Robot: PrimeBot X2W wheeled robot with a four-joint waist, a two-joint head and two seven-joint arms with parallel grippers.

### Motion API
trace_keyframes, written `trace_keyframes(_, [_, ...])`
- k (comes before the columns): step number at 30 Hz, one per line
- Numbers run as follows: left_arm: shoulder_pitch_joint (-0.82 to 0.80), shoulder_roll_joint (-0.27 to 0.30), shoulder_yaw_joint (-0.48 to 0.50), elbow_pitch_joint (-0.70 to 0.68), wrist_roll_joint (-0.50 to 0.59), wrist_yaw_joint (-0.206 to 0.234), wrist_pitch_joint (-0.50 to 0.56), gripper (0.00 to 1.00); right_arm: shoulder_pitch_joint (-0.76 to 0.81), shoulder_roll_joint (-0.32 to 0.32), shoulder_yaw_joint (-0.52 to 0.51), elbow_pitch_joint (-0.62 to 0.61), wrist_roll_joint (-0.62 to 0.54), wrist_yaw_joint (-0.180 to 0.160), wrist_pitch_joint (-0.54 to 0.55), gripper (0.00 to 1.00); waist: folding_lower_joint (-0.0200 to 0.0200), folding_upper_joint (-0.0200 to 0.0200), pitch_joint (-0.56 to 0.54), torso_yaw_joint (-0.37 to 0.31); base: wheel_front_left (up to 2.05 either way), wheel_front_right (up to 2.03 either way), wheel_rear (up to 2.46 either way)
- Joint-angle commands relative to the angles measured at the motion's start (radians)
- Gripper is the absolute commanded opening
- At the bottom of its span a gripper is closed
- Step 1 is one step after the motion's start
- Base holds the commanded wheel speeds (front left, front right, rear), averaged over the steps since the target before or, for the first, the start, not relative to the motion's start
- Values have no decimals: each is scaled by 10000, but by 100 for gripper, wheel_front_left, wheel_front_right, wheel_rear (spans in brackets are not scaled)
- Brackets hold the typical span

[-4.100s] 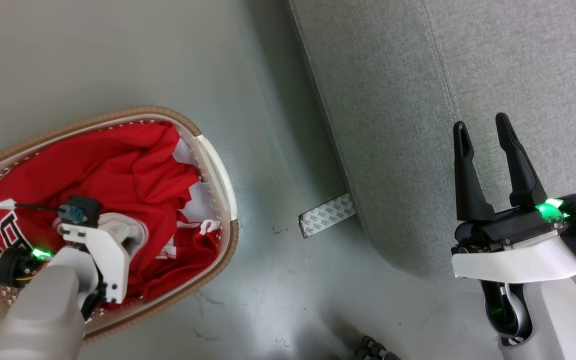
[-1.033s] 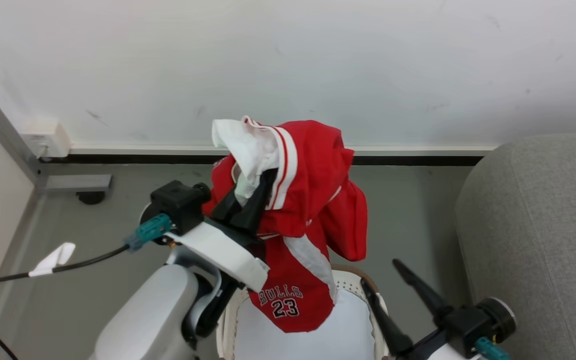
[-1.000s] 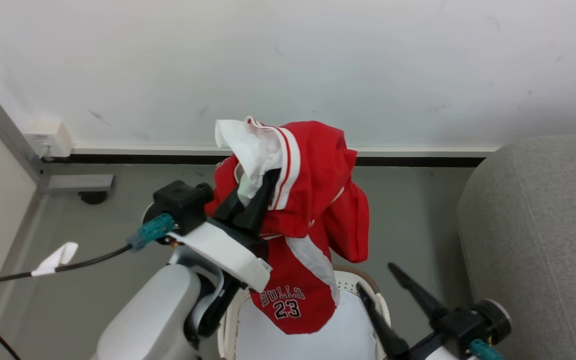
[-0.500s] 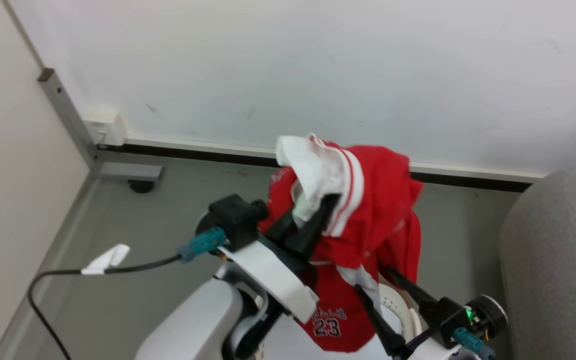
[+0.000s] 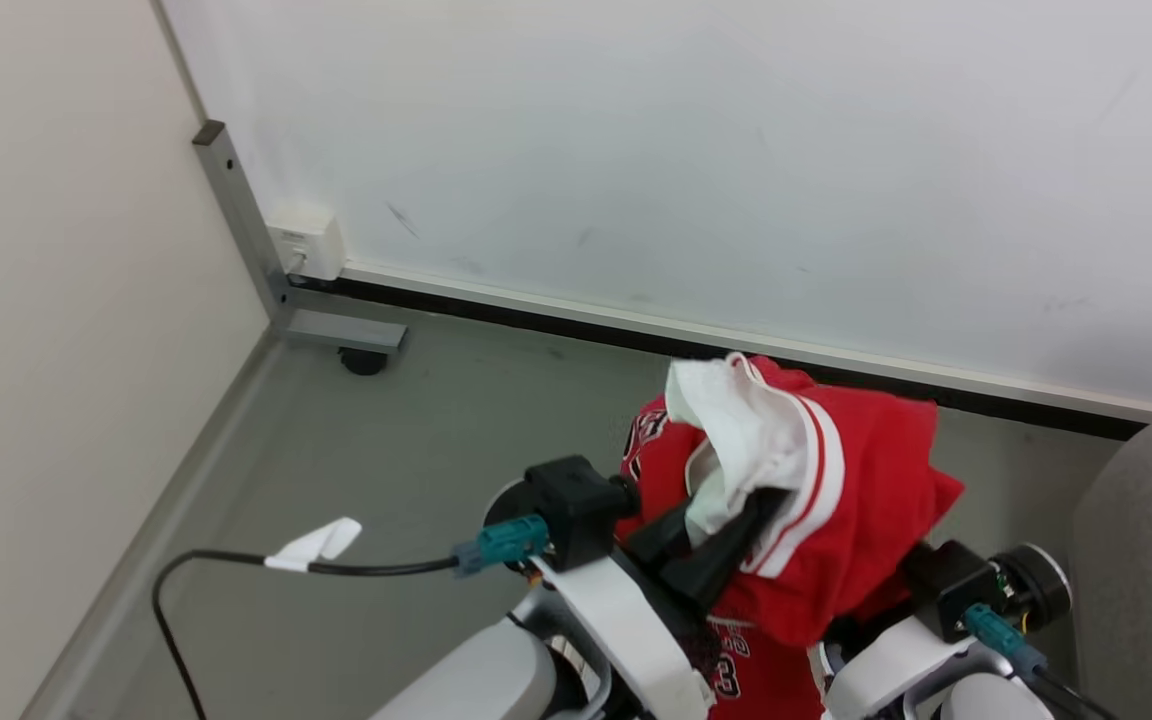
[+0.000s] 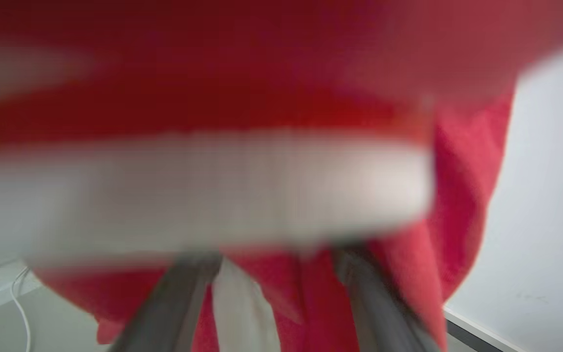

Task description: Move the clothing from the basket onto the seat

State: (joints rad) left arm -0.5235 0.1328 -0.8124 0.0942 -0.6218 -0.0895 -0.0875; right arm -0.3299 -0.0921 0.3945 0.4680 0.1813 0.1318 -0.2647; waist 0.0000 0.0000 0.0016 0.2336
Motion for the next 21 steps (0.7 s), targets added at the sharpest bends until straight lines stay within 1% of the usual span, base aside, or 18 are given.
trace_keyframes(1, [124,-20,-28,0,-34,-44,36,0,-142,10,-66,-106,-31,-21,6,100,0,0,-22,63,0,0,0])
trace_keyframes(8, [205,-88,-146,232,-213,-94,-38,0,-377,-100,-184,-340,87,-21,5,100,0,0,-18,204,0,0,0])
trace_keyframes(10, [189,-87,-156,291,-245,-102,-38,0,-417,-153,-95,-384,181,-21,3,31,0,0,-12,197,0,0,0])
trace_keyframes(11, [180,-82,-150,317,-265,-106,-55,0,-424,-185,-83,-411,228,-21,5,0,0,0,-8,186,0,0,0])
trace_keyframes(21, [16,94,138,530,-362,50,-284,0,-199,-230,-57,-616,631,-21,5,0,0,0,23,-151,0,0,0])
